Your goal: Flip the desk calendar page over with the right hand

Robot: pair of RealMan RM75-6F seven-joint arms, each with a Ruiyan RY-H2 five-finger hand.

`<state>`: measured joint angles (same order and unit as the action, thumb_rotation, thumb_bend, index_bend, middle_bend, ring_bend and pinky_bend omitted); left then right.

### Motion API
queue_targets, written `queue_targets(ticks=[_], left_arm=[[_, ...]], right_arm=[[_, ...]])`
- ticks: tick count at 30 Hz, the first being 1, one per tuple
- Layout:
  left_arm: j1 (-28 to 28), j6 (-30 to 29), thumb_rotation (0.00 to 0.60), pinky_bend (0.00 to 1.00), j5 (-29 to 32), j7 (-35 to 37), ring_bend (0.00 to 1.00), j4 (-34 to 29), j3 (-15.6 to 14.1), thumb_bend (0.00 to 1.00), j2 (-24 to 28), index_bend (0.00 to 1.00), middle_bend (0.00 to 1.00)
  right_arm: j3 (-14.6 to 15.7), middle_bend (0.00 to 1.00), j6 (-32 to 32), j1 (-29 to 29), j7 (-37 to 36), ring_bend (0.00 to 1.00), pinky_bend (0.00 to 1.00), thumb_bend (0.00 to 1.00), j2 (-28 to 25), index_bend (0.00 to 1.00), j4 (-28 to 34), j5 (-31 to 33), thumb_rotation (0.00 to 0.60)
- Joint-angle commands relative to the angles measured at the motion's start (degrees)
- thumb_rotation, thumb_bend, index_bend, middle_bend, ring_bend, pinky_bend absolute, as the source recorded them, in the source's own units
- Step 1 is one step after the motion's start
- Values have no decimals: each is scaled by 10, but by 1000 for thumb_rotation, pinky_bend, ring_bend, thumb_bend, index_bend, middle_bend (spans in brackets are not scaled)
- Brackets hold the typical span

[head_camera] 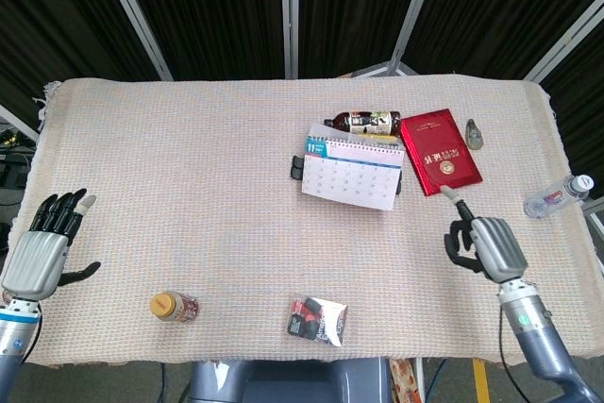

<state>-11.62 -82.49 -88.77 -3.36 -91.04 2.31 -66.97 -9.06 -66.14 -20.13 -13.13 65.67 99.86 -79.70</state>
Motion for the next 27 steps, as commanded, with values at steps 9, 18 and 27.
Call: queue_targets(ticks=[9,18,27], left_arm=[[-2,0,600,0,-2,17,0,-2,2,68,6,0,0],[-4,-1,600,0,-8,16,0,-6,1,67,6,0,0],[-4,0,600,0,-8,16,0,-8,1,67,6,0,0]], right_arm=[[-27,811,124,-78,-17,817,648,585,69,0,70,174,600],[-33,809,150,-95,-27,816,647,584,113,0,32,217,600],[-40,803,183,-116,-32,813,647,583,154,0,-32,255,600]])
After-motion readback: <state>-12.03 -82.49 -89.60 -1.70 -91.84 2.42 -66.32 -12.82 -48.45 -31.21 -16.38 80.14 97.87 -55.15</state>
